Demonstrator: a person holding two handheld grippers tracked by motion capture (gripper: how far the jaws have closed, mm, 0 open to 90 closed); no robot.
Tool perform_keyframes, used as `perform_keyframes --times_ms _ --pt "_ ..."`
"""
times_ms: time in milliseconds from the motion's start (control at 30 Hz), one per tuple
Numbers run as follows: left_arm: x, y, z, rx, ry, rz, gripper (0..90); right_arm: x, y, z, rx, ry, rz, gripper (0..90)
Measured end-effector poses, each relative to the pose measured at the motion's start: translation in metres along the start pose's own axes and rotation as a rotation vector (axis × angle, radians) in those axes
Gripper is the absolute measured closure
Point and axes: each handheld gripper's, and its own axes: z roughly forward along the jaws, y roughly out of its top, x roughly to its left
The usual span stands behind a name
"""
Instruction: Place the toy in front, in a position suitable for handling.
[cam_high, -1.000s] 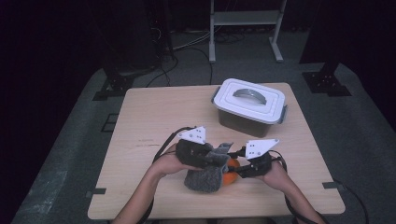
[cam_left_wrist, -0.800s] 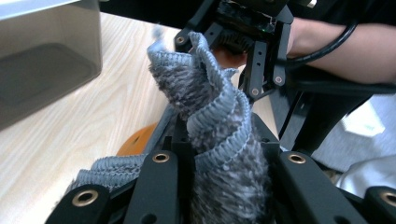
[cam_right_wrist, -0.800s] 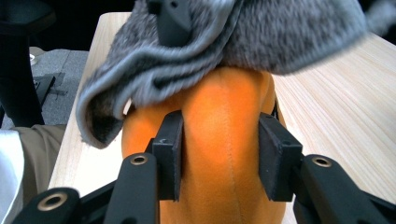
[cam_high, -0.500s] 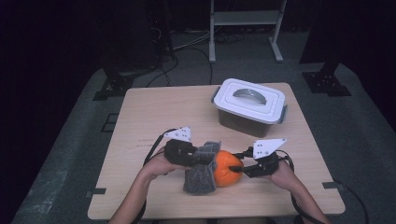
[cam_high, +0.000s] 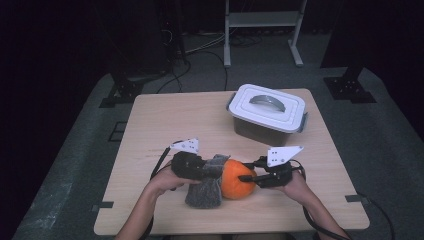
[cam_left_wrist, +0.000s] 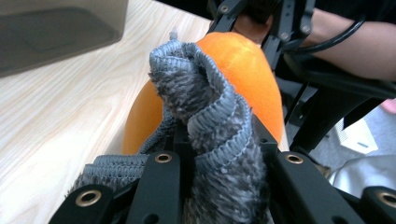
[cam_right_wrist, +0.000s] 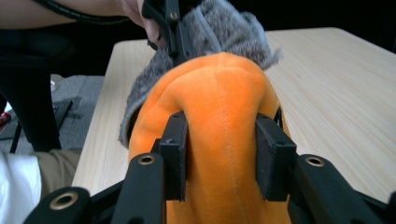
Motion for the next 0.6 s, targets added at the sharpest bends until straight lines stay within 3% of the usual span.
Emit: perform_keyframes --times_ms 100,167,233,333,533,600 --pt "0.000 -0.003 0.000 -0.007 0.006 -0.011 71.0 0.000 0.000 0.002 0.012 -0.007 -0.017 58.2" --pt "0.000 -0.003 0.003 -0.007 0.016 -0.016 71.0 -0.001 0.000 0.000 0.035 -0.038 -0.011 48.7" --pt "0.000 0.000 0.006 -0.002 0.025 -0.007 70.9 -0.003 0.002 -0.005 0.056 -0.038 0.031 38.4" --pt "-0.001 0.005 0.010 0.010 0.031 0.005 70.8 0.001 0.008 -0.013 0.092 -0.066 0.039 30.0" --pt "-0.009 0.015 0.025 0.028 0.008 0.040 70.8 0.009 0.024 -0.008 0.146 -0.081 0.002 23.9" --pt "-0.007 0.014 0.025 0.025 0.011 0.035 70.7 0.008 0.022 -0.005 0.171 -0.092 -0.002 28.0"
